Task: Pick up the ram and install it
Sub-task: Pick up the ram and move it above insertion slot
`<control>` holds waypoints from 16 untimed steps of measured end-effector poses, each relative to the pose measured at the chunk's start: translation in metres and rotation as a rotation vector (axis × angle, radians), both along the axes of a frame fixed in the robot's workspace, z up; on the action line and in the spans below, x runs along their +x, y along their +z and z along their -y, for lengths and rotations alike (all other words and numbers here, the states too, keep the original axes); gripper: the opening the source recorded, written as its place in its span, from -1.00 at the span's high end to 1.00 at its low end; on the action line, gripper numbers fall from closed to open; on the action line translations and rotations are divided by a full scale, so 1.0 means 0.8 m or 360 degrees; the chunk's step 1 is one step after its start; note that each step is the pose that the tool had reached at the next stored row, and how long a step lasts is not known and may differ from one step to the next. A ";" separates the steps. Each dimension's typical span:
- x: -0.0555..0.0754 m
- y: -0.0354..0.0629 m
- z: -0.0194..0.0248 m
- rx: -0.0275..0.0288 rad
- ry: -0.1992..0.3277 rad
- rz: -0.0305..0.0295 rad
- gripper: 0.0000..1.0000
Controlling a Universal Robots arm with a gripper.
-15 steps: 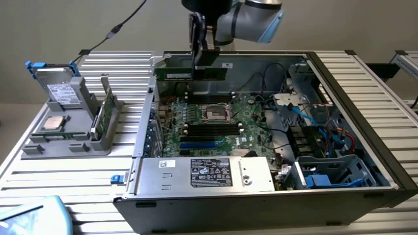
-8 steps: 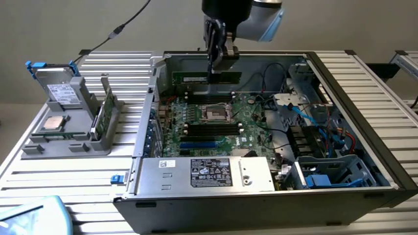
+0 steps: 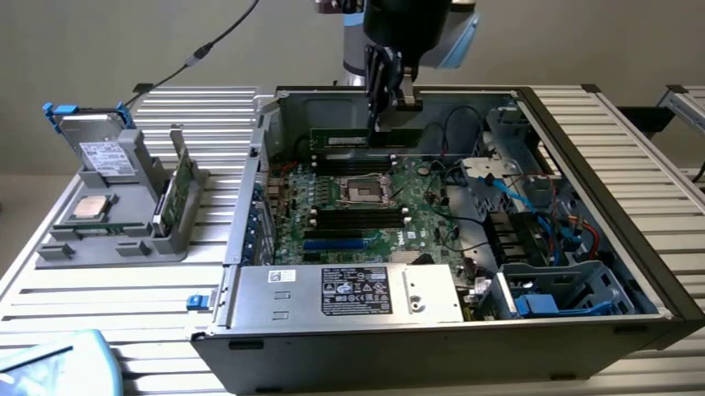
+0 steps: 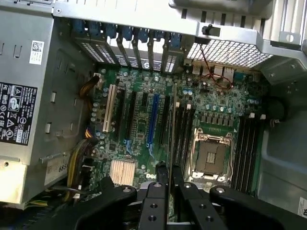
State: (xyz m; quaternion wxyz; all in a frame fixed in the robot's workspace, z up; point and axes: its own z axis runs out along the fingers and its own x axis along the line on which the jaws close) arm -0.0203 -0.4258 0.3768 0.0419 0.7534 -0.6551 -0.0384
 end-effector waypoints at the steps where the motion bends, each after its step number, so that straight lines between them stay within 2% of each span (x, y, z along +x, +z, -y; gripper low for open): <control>1: 0.000 -0.002 -0.0026 0.00001 -0.0001 -0.00001 0.72; 6: 0.001 -0.014 -0.0181 0.00000 -0.0002 -0.00004 0.72; 10: 0.001 -0.018 -0.0234 0.00003 -0.0008 0.00019 0.72; 12: 0.001 -0.019 -0.0248 -0.00004 -0.0016 0.00133 0.72; 16: 0.002 -0.021 -0.0255 -0.00079 -0.0045 0.00434 0.72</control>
